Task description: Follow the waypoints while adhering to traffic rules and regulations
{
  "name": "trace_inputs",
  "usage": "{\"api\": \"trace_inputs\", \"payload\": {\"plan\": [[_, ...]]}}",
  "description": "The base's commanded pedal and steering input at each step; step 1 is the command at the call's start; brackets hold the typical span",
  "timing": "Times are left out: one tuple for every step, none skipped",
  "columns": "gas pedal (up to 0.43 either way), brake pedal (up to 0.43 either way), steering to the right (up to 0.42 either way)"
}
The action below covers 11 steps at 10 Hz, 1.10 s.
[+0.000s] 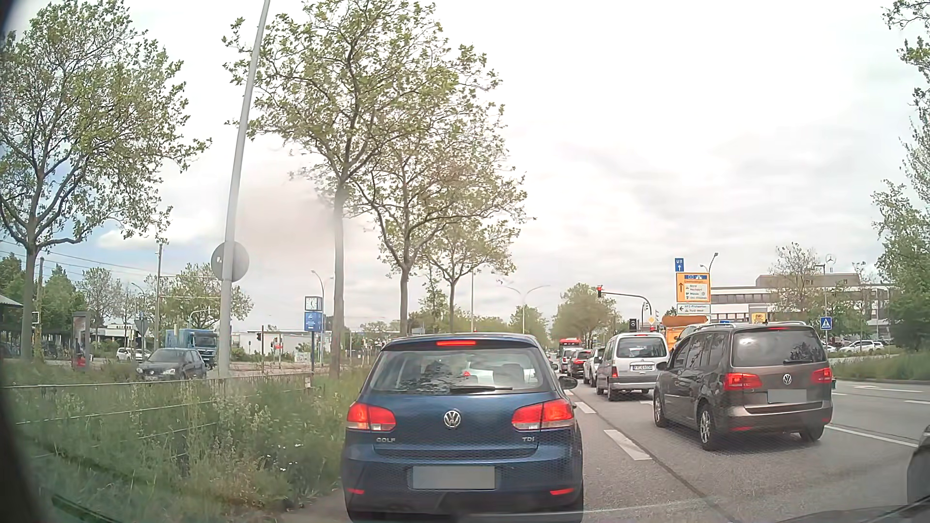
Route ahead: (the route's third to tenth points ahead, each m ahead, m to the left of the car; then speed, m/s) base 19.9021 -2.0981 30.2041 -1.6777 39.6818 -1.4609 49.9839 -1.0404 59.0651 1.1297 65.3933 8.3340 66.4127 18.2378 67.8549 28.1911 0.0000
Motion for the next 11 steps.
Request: {"api": "trace_inputs", "payload": {"plan": [[0.0,0.274,0.004],[0.0,0.274,0.004],[0.0,0.274,0.004],[0.0,0.274,0.004],[0.0,0.274,0.004],[0.0,0.274,0.004],[0.0,0.274,0.004],[0.0,0.274,0.004],[0.0,0.274,0.004],[0.0,0.274,0.004],[0.0,0.274,0.004]]}}
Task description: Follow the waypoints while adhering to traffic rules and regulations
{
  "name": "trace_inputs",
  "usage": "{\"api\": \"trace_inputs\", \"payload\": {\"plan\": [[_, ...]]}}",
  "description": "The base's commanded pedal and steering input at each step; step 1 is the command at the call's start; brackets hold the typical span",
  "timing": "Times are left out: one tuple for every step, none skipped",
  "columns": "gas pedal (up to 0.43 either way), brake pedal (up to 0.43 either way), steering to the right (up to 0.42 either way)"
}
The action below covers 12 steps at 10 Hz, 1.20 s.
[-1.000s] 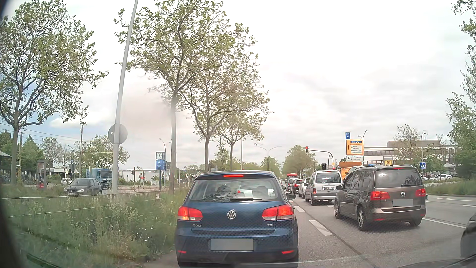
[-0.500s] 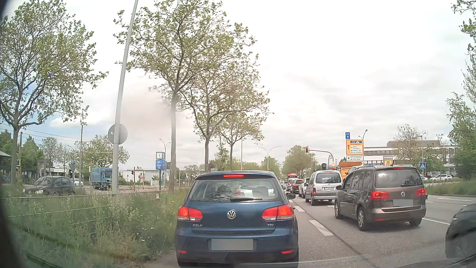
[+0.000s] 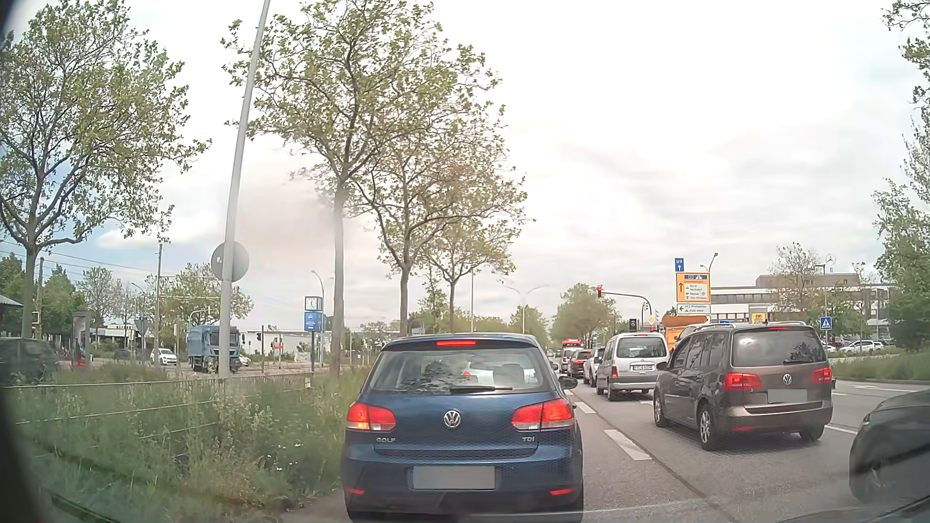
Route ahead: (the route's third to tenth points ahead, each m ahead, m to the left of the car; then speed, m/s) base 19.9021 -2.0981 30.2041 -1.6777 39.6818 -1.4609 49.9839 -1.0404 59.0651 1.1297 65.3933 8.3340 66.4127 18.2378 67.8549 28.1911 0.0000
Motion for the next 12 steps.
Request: {"api": "trace_inputs", "payload": {"plan": [[0.0,0.274,0.004],[0.0,0.274,0.004],[0.0,0.274,0.004],[0.0,0.274,0.004],[0.0,0.274,0.004],[0.0,0.274,0.004],[0.0,0.274,0.004],[0.0,0.274,0.004],[0.0,0.274,0.004],[0.0,0.274,0.004],[0.0,0.274,0.004],[0.0,0.274,0.004]]}}
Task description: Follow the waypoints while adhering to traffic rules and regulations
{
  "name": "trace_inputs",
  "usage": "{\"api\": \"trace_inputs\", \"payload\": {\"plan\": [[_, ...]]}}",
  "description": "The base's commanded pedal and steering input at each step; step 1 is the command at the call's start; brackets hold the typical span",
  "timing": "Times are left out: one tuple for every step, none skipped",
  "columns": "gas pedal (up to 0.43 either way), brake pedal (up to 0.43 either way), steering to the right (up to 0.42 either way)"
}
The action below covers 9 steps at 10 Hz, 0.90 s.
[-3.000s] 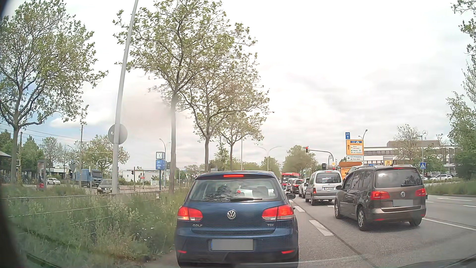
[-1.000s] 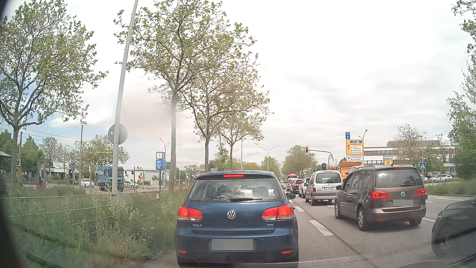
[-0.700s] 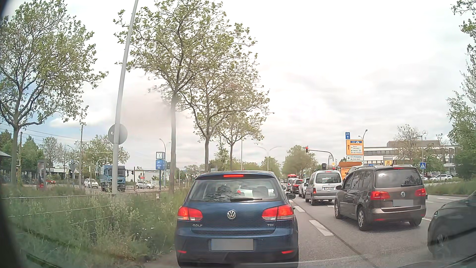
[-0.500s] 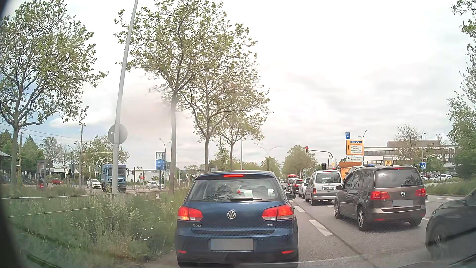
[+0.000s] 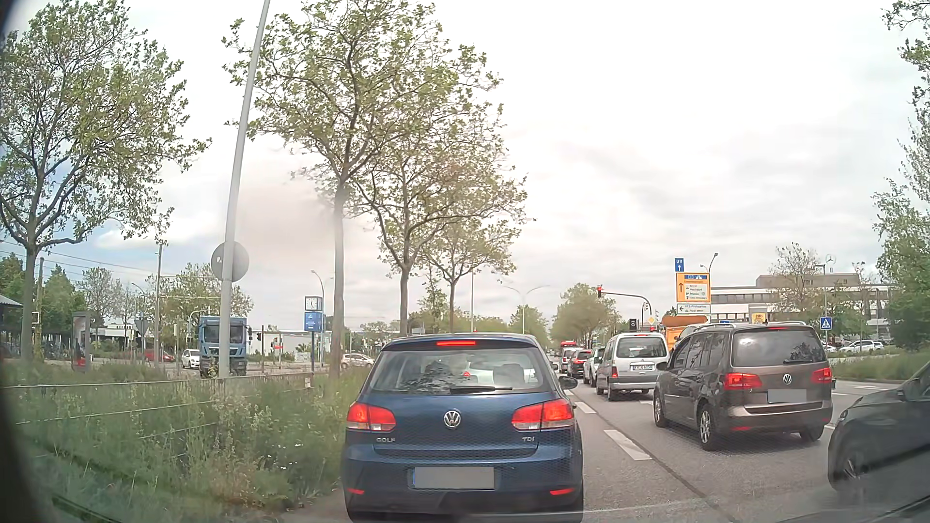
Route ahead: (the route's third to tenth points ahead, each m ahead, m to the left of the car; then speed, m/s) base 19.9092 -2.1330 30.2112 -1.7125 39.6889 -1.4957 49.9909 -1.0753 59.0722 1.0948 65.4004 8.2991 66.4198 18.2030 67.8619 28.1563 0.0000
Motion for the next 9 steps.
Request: {"api": "trace_inputs", "payload": {"plan": [[0.0,0.274,0.004],[0.0,0.274,0.004],[0.0,0.274,0.004],[0.0,0.274,0.004],[0.0,0.274,0.004],[0.0,0.274,0.004],[0.0,0.274,0.004],[0.0,0.274,0.004],[0.0,0.274,0.004]]}}
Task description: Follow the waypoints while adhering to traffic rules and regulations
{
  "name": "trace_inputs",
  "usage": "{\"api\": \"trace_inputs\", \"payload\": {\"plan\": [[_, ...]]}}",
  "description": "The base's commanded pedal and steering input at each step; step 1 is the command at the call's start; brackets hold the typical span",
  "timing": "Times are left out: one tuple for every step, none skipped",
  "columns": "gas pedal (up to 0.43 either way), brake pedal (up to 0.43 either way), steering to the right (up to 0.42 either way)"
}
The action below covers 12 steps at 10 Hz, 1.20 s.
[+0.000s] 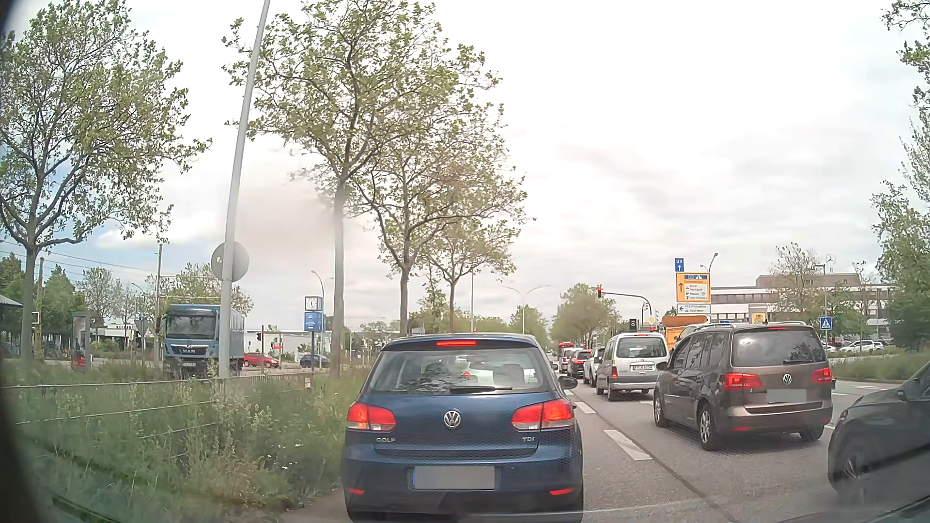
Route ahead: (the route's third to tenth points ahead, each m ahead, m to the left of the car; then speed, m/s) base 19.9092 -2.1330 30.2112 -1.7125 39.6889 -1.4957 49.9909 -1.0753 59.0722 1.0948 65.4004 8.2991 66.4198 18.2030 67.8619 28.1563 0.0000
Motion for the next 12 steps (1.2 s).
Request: {"api": "trace_inputs", "payload": {"plan": [[0.0,0.274,0.004],[0.0,0.274,0.004],[0.0,0.274,0.004],[0.0,0.274,0.004],[0.0,0.274,0.004],[0.0,0.274,0.004],[0.0,0.274,0.004],[0.0,0.274,0.004],[0.0,0.274,0.004],[0.0,0.274,0.004],[0.0,0.274,0.004],[0.0,0.274,0.004]]}}
